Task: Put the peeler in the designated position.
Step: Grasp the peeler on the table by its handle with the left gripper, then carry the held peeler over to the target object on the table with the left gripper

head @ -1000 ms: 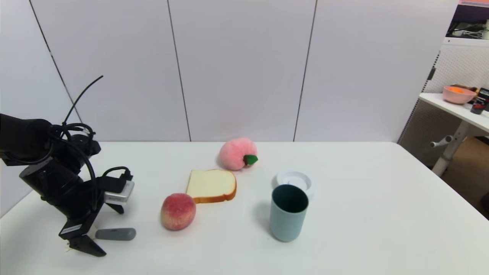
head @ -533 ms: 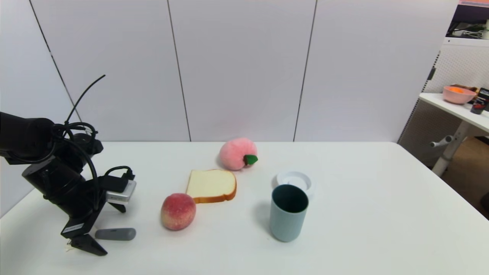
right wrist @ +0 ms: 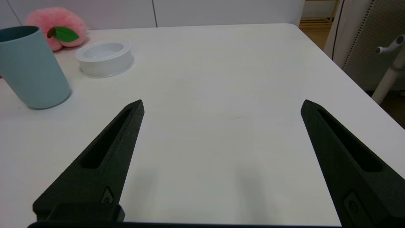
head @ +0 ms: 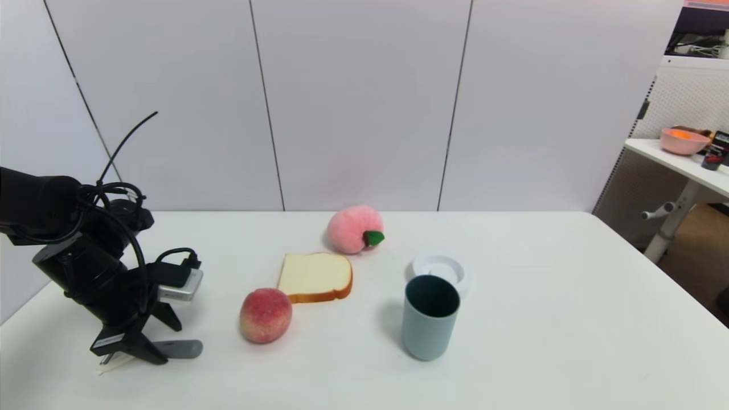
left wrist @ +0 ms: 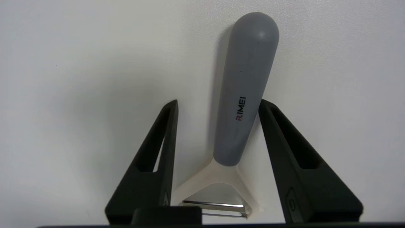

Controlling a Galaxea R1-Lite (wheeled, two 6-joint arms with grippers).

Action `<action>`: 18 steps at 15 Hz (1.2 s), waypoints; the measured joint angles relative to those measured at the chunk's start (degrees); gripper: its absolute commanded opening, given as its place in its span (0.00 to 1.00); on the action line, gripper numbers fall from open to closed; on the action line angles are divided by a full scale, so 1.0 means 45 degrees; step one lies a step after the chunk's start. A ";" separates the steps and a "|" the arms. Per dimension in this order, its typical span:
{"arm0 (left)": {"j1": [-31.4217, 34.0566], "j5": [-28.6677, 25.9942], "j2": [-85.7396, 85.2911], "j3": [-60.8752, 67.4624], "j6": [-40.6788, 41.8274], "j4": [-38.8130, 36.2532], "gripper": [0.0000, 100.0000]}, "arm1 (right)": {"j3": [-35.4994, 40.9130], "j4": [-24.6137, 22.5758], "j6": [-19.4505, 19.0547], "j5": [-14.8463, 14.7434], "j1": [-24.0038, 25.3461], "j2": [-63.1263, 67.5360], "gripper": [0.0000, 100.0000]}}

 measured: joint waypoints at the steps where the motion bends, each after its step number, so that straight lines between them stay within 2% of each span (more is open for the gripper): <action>1: 0.0000 -0.0003 0.0000 0.0005 0.0000 0.0005 0.00 | 0.0000 0.0000 0.0000 0.0000 0.0000 0.0000 1.00; 8: -0.0024 -0.0033 -0.0363 0.0000 -0.0051 0.0043 0.00 | 0.0000 -0.0005 -0.0003 0.0000 0.0000 0.0000 1.00; 11: -0.0293 -0.0051 -0.0810 -0.1108 -0.0406 0.0054 0.00 | 0.0000 0.0000 0.0000 0.0000 0.0000 0.0000 1.00; 14: -0.1363 -0.0051 -0.1024 -0.3598 -0.1796 0.0057 0.00 | 0.0000 0.0000 -0.0003 0.0005 0.0000 0.0000 1.00; 18: -0.3679 0.0079 -0.0471 -0.7786 -0.4250 0.0008 0.00 | 0.0000 -0.0005 0.0000 0.0000 0.0000 0.0000 1.00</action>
